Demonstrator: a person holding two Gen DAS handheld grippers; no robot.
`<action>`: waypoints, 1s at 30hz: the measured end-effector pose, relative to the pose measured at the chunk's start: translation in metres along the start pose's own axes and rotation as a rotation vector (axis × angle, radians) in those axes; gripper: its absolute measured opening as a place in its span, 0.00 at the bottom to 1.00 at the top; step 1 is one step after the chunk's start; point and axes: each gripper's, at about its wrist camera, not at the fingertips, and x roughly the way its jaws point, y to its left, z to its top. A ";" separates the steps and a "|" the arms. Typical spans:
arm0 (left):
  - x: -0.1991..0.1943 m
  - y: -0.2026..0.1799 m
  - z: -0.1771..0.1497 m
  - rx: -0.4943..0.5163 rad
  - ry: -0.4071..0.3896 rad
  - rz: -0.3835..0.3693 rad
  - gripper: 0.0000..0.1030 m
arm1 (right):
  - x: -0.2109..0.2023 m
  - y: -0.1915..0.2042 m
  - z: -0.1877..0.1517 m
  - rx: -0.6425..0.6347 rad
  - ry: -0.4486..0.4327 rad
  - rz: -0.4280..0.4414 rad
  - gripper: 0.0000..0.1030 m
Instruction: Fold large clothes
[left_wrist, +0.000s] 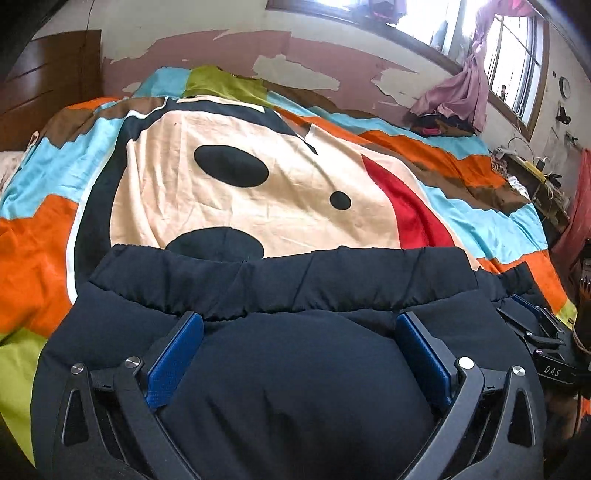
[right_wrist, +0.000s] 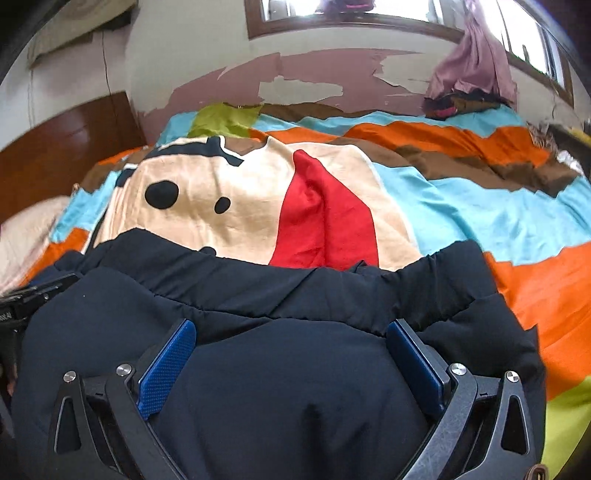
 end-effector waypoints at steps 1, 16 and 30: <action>0.002 -0.001 0.002 0.002 0.004 0.000 0.99 | 0.000 0.001 -0.001 0.001 -0.005 -0.003 1.00; 0.017 0.002 0.005 -0.027 -0.017 -0.021 0.99 | 0.016 -0.004 0.002 0.033 -0.002 0.009 1.00; 0.018 0.004 0.004 -0.029 -0.016 -0.022 0.99 | 0.017 -0.003 0.002 0.031 0.001 0.006 1.00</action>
